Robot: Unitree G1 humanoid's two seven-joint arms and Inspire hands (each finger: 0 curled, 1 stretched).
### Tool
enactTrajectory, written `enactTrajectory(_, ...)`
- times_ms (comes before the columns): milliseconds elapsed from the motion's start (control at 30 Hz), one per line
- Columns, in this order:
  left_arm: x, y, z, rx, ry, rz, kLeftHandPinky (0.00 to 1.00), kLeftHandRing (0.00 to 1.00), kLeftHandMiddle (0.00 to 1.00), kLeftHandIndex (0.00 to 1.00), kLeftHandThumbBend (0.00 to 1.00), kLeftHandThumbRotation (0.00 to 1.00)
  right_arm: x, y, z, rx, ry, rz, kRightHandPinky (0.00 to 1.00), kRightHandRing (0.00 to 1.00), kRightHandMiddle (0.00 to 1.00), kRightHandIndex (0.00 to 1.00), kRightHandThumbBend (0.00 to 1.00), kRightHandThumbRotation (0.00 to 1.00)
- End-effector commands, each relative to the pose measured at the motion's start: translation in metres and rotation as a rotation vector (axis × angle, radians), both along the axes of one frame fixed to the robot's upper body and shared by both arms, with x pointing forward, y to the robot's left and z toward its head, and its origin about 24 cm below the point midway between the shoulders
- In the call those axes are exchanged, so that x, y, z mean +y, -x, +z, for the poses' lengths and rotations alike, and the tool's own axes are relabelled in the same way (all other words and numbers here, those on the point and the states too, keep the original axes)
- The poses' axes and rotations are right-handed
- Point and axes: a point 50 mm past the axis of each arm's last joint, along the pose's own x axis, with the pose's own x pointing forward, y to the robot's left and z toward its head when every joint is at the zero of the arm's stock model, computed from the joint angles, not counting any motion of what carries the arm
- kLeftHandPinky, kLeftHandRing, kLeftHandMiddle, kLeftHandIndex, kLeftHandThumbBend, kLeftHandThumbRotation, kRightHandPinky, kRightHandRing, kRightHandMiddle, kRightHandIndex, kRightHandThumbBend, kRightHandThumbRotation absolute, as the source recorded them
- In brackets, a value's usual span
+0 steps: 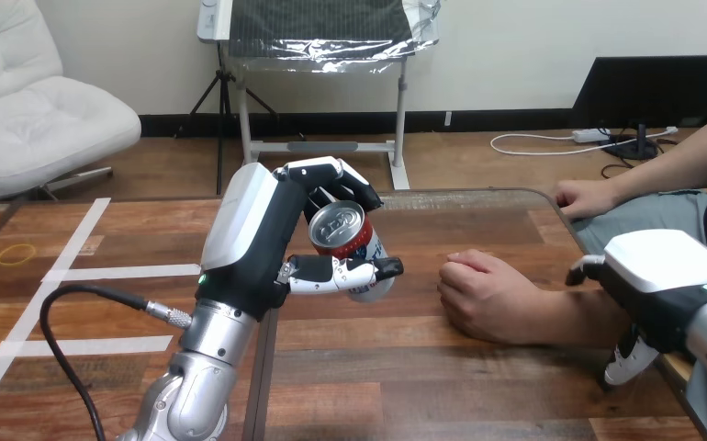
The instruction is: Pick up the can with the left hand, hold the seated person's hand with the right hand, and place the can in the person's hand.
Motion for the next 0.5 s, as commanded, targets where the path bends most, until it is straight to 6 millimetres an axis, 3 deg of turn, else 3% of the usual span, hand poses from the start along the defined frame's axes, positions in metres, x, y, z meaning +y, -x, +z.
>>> enactTrajectory(0, -0.002, -0.005, 0.027, -0.106, 0.047, -0.015, 0.34, 0.38, 0.43, 0.47, 0.67, 0.0, 0.0, -0.019, 0.021, -0.054, 0.072, 0.0, 0.82, 0.86, 0.87, 0.83, 0.81, 0.12)
enactTrajectory(467, -0.001, -0.004, 0.026, -0.103, 0.041, -0.015, 0.34, 0.38, 0.43, 0.47, 0.67, 0.0, -0.001, -0.03, 0.014, -0.008, 0.091, -0.014, 0.84, 0.87, 0.87, 0.84, 0.79, 0.13)
